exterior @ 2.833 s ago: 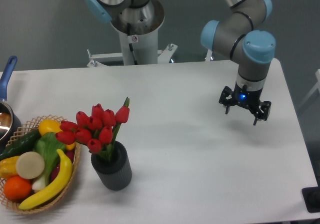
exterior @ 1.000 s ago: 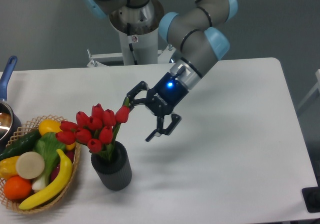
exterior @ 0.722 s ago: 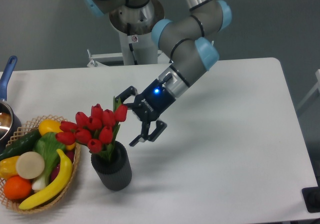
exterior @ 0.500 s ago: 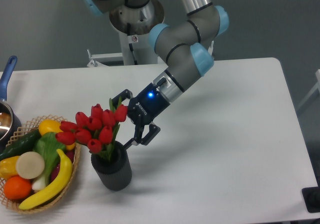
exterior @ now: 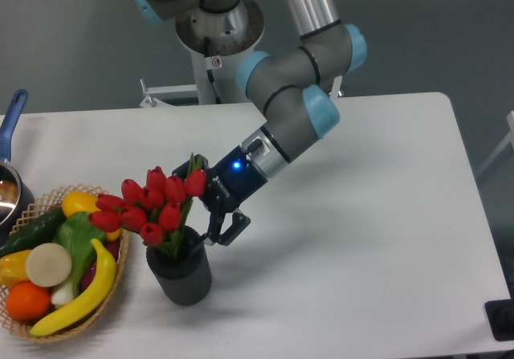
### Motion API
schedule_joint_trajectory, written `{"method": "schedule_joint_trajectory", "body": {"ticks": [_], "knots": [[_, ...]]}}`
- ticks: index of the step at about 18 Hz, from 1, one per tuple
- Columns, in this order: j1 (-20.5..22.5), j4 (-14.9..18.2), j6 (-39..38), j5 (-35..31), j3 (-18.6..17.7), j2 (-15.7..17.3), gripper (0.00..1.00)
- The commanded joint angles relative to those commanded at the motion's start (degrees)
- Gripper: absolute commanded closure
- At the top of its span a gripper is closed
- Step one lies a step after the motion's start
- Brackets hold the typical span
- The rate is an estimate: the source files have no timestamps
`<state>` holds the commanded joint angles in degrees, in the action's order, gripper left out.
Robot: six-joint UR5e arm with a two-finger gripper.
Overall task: Pick up the flowers from the vase
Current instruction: 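Lower the open gripper around the tulip stems above the vase rim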
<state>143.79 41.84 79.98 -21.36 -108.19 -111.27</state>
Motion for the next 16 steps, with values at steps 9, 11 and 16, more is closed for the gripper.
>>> {"method": "schedule_joint_trajectory", "body": {"ticks": [9,11,16], "knots": [[-0.9,0.0,-0.3,0.2,-0.3,0.0,0.60],[-0.5,0.0,-0.3,0.2,-0.2,0.2,0.92],[-0.1,0.0,-0.3,0.4,-0.1,0.4,1.00]]}}
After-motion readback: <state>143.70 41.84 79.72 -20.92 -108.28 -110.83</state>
